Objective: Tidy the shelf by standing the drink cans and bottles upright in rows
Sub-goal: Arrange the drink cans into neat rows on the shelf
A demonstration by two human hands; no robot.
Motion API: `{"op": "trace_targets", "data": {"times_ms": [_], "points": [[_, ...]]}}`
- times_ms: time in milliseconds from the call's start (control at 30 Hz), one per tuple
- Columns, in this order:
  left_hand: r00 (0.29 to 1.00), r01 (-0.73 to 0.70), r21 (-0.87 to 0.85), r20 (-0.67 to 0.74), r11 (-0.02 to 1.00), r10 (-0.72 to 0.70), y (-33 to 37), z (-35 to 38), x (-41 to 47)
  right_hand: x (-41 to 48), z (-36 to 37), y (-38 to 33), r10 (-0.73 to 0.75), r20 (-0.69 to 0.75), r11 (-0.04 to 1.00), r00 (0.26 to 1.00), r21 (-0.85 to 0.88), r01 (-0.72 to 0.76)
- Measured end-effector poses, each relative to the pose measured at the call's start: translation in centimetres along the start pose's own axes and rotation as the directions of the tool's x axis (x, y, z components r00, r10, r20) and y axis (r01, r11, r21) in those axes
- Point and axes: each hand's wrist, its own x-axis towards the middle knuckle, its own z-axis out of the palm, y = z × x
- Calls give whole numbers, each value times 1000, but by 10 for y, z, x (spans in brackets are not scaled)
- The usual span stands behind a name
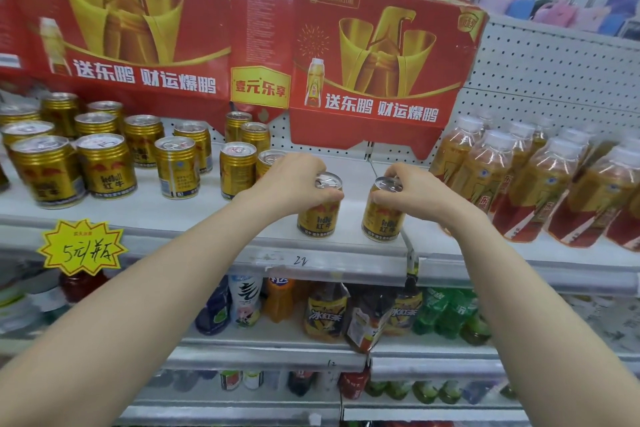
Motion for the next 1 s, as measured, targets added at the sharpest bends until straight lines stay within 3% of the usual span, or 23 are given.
{"op": "trace_targets", "data": {"times_ms": [233, 367, 433, 500, 567, 667, 767, 1000], "points": [[998, 55, -14, 41, 998, -54, 1, -6, 1, 23, -13, 0, -10, 168, 994, 986, -106, 28], [996, 82, -29, 30, 996, -81, -1, -9, -3, 50, -12, -22, -163, -43, 987, 986, -22, 162], [987, 127, -102, -89, 987, -136, -9, -18, -6, 66, -10, -38, -269, -105, 963, 957, -35, 267], [950, 158, -132, -251, 979, -187, -27, -30, -7, 80, -6, -55, -323, -57, 946, 945, -39, 321], [927, 231, -67, -288, 971, -240, -54, -40, -7, 92, 0, -72, -339, 40, 939, 940, -41, 340], [923, 359, 34, -162, 933, -350, -87, -43, -6, 101, 12, -98, -368, 189, 920, 910, -69, 386], [921, 384, 48, -92, 922, -379, -101, -37, -4, 106, 25, -116, -371, 294, 901, 881, -115, 418], [926, 373, -37, -52, 927, -374, -104, -33, 0, 117, 36, -126, -335, 312, 905, 889, -158, 396]]}}
